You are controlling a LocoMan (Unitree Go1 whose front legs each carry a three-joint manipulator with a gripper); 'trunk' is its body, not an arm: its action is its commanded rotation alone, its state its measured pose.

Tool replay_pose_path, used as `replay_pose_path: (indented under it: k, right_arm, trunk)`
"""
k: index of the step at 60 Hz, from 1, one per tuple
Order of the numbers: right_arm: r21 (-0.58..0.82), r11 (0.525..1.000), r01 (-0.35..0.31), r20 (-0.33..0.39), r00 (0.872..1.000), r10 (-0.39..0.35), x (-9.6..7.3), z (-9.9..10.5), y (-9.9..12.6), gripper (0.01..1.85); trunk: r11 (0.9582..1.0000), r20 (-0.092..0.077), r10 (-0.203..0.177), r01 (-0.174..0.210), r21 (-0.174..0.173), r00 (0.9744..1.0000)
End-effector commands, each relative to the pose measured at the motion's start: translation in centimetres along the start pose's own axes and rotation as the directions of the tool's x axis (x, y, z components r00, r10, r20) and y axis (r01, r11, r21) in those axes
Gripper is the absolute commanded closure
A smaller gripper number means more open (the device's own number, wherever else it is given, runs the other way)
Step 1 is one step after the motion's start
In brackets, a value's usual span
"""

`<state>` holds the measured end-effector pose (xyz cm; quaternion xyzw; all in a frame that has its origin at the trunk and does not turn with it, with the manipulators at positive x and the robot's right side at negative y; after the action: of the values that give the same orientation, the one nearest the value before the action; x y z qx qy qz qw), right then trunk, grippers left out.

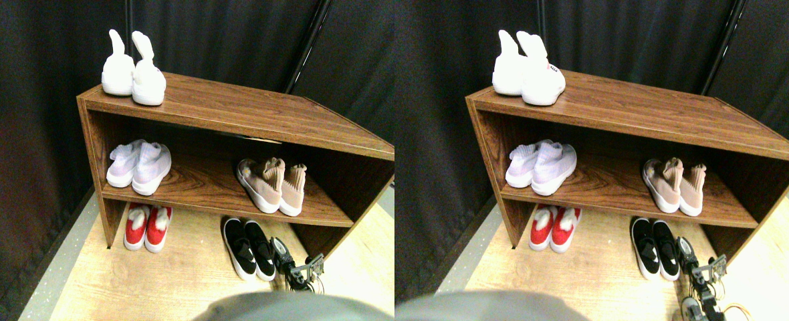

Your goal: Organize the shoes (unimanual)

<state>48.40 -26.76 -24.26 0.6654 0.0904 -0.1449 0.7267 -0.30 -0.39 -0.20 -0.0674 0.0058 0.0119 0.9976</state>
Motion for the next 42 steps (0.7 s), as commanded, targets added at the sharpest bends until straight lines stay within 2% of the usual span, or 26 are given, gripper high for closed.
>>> replay_pose_path:
  k: [1,15,29,36,38,42]
  right_arm:
    - [0.008,1.0,-0.022,-0.049,0.999,0.022,-0.2,-1.0,0.5,1.8]
    - [0.005,0.999,-0.033,-0.05,0.998,0.033,-0.5,-1.3,0.4,1.8]
    - [-0.018,0.999,-0.037,0.022,0.999,0.037,-0.9,0.0,1.1,1.8]
    - [-0.08,0.993,-0.089,-0.014,0.996,0.089,-1.2,0.9,1.9,1.8]
    - [-0.086,0.993,-0.087,-0.015,0.996,0.086,-1.2,1.1,2.1,1.8]
    - [-0.105,0.989,-0.106,-0.028,0.994,0.104,-2.0,1.6,3.2,1.8]
  trunk:
    - [0.9998,-0.015,0.01,-0.01,-0.015,0.9998]
    - [0.9999,-0.011,0.006,-0.006,-0.016,0.9999]
    - [0.9999,-0.004,-0.009,0.009,-0.005,1.0]
    - [0.9998,0.006,-0.021,0.021,0.005,0.9997]
    - [0.9997,0.01,-0.025,0.025,0.008,0.9996]
    - [0.9994,0.015,-0.033,0.033,0.013,0.9994]
